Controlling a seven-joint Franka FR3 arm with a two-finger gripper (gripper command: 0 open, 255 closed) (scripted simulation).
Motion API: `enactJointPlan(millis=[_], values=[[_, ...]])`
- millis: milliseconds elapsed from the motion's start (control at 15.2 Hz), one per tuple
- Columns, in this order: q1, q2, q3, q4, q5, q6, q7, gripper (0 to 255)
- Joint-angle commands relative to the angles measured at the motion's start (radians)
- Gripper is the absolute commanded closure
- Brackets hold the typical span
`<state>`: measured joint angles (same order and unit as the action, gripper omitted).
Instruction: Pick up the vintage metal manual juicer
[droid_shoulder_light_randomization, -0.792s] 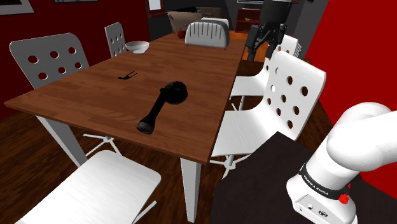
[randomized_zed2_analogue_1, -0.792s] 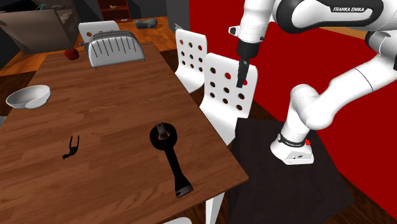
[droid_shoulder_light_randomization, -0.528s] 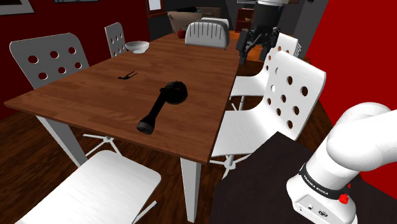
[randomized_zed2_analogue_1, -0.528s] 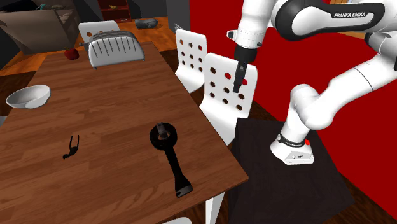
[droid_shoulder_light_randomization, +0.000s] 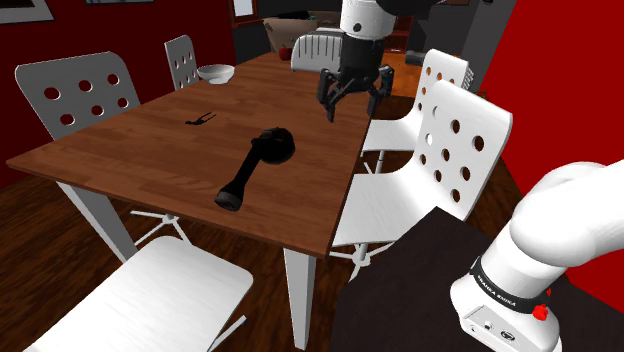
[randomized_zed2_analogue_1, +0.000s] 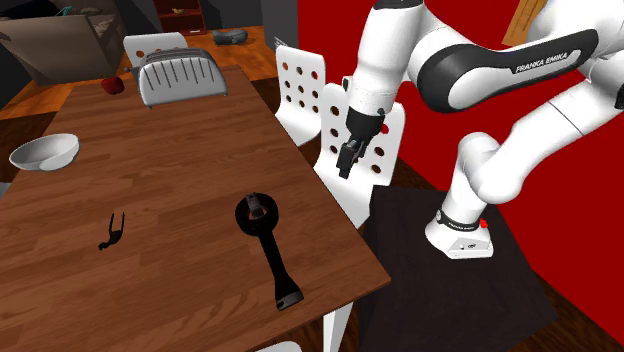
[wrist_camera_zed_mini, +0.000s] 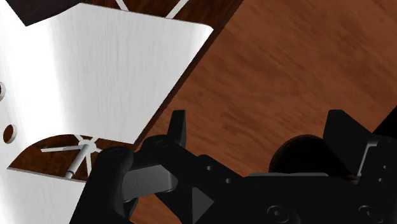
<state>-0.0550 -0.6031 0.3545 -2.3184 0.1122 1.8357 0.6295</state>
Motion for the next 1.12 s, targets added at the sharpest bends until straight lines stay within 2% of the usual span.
enactJointPlan(millis=[0, 330, 462, 660, 858, 1056], values=[[-0.024, 0.062, 0.064, 0.035, -0.01, 0.034, 0.111, 0], [-0.1, 0.252, 0.226, 0.151, -0.096, 0.101, 0.394, 0], [-0.132, 0.344, 0.289, 0.212, -0.158, 0.114, 0.518, 0], [-0.165, 0.505, 0.372, 0.322, -0.287, 0.108, 0.718, 0], [-0.15, 0.688, 0.413, 0.454, -0.444, 0.066, 0.919, 0], [-0.078, 0.867, 0.397, 0.607, -0.585, -0.003, 1.084, 0]])
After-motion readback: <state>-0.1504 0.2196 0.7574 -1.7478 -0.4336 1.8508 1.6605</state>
